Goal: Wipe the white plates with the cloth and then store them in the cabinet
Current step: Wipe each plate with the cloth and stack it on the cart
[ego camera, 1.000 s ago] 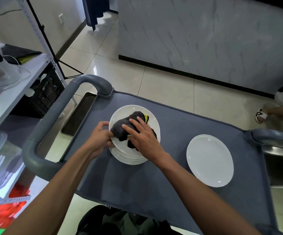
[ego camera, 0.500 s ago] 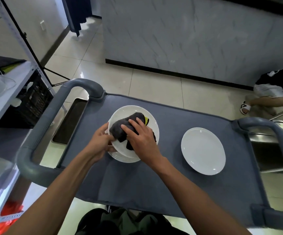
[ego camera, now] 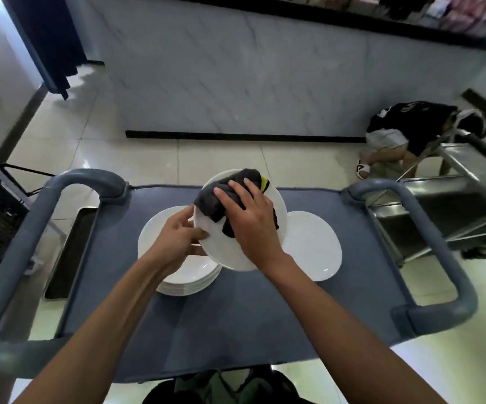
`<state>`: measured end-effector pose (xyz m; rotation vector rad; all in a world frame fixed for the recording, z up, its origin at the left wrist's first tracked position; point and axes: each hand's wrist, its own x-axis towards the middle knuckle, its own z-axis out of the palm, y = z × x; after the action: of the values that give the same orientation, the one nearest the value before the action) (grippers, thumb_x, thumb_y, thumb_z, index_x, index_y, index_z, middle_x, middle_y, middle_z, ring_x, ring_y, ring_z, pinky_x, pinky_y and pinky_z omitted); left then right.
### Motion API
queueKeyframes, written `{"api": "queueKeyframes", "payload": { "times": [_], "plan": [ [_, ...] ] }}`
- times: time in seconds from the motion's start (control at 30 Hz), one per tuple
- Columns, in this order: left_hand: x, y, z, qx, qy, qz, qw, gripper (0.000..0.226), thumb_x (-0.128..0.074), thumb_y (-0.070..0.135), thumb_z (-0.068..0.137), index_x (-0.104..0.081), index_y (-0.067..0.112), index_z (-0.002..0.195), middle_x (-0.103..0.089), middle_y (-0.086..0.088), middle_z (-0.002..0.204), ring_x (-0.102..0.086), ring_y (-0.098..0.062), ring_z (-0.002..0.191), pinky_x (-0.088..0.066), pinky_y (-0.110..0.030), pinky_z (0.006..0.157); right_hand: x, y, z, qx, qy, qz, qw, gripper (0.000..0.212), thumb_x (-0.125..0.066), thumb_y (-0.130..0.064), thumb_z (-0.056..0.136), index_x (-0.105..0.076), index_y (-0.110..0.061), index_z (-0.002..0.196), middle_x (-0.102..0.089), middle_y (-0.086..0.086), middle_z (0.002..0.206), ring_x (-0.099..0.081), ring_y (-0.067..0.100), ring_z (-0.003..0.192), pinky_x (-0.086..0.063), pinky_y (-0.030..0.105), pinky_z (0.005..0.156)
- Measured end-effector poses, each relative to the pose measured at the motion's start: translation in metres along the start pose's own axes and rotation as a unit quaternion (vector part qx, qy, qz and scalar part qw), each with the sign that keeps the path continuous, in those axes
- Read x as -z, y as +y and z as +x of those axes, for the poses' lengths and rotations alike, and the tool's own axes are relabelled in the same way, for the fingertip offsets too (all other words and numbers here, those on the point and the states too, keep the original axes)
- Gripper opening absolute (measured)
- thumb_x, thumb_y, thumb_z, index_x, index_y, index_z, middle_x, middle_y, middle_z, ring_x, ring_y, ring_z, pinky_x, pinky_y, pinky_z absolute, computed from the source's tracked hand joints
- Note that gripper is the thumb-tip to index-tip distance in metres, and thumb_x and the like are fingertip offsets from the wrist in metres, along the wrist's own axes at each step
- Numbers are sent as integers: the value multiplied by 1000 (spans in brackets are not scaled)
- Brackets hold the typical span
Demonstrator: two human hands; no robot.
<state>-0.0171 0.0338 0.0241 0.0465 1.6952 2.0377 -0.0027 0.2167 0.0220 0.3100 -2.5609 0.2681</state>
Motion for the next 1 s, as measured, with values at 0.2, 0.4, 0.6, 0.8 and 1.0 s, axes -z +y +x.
{"api": "queueKeyframes", "payload": {
  "times": [0.2, 0.4, 0.6, 0.8, 1.0],
  "plan": [
    [-35, 6, 8, -33, -18, 5, 999, 67, -50, -15, 87, -71, 39, 119, -74, -12, 111, -72, -34, 93, -61, -49, 70, 27, 38, 11, -50, 18, 3, 999, 48, -58, -7, 94, -58, -24, 139, -56, 11, 141, -44, 38, 136, -43, 55, 101],
    [-69, 9, 20, -42, 27, -37, 998, 60, -52, -15, 83, -71, 27, 123, -71, -16, 108, -67, -34, 89, -59, -47, 69, 49, 79, 13, -62, 14, -7, 998, 52, -56, -3, 91, -58, -25, 138, -56, 10, 139, -42, 36, 137, -43, 52, 100],
    [-98, 14, 31, -40, 96, -67, 992, 60, -47, -17, 85, -63, 17, 132, -72, -12, 103, -67, -32, 85, -60, -48, 71, 61, 119, -1, -57, -13, 0, 998, 59, -62, 7, 82, -63, -24, 132, -60, 10, 130, -47, 36, 132, -45, 51, 97],
    [-130, 15, 36, -47, 144, -79, 985, 58, -46, -16, 88, -62, 16, 133, -72, -15, 110, -70, -34, 88, -61, -47, 70, 67, 137, -37, -39, -62, 46, 996, 65, -69, 6, 80, -59, -24, 136, -57, 10, 135, -44, 36, 134, -45, 52, 97],
    [-163, 13, 39, -58, 185, -49, 980, 53, -46, -12, 92, -61, 20, 133, -75, -12, 106, -72, -36, 88, -63, -46, 67, 67, 125, -64, -36, -54, 141, 988, 67, -69, 8, 78, -59, -21, 137, -57, 14, 136, -47, 37, 132, -46, 52, 96]
  ]
}}
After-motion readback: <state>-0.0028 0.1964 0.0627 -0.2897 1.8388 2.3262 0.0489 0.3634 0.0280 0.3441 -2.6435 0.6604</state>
